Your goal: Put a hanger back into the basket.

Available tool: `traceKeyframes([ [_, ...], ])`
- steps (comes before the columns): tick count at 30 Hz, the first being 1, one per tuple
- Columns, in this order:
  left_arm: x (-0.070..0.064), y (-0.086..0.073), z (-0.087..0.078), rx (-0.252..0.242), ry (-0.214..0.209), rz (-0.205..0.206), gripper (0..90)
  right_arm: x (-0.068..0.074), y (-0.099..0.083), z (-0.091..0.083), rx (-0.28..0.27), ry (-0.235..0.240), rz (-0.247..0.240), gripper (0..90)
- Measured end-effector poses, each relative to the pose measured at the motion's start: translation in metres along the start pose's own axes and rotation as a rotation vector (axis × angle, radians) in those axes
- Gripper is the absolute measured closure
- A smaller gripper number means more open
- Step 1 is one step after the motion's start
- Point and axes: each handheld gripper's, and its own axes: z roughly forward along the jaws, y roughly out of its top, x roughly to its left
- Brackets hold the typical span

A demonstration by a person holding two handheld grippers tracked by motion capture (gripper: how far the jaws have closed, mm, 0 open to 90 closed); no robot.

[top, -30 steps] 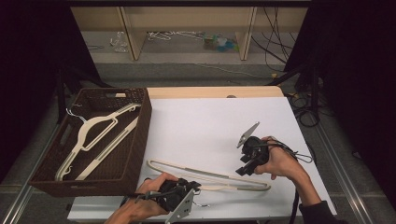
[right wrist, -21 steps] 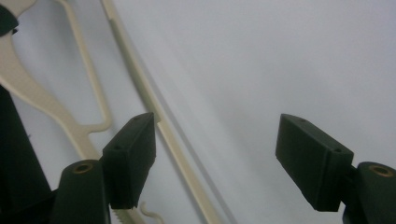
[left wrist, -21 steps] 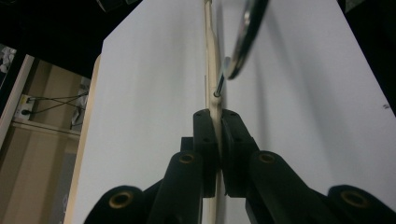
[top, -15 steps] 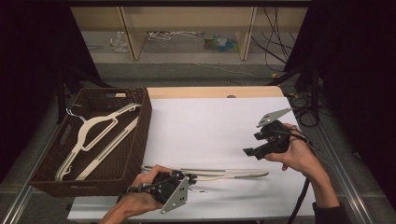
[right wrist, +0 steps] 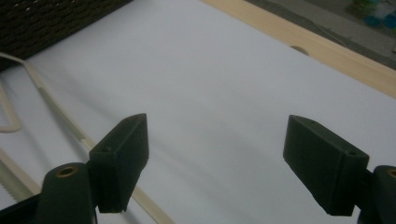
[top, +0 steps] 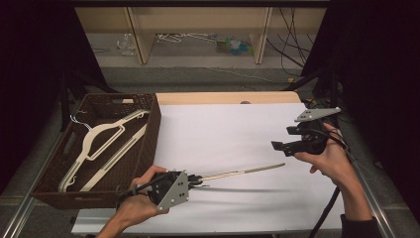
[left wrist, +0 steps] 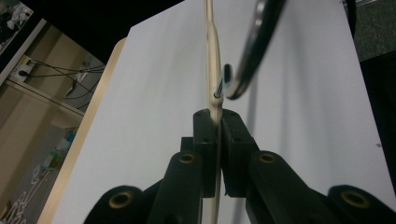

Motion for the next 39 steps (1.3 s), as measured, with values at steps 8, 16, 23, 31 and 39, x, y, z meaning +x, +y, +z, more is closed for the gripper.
traceKeyframes([
  [8, 0.012, 0.003, -0.014, -0.061, 0.017, -0.101, 85.6, -0.01, -0.004, -0.01, -0.033, -0.03, 0.024, 23.5],
  [16, 0.025, -0.001, -0.025, -0.128, 0.032, -0.253, 85.6, -0.021, -0.012, -0.012, -0.023, -0.063, 0.032, 23.5],
  [23, 0.033, -0.008, -0.033, -0.15, 0.038, -0.398, 85.6, -0.022, -0.021, -0.007, -0.017, -0.074, 0.043, 23.6],
  [31, 0.044, -0.02, -0.045, -0.183, 0.05, -0.565, 85.6, -0.007, -0.034, 0.004, -0.056, -0.087, 0.038, 22.7],
  [39, 0.052, -0.026, -0.058, -0.242, 0.036, -0.68, 85.6, 0.012, -0.048, 0.012, -0.038, -0.064, 0.037, 21.9],
])
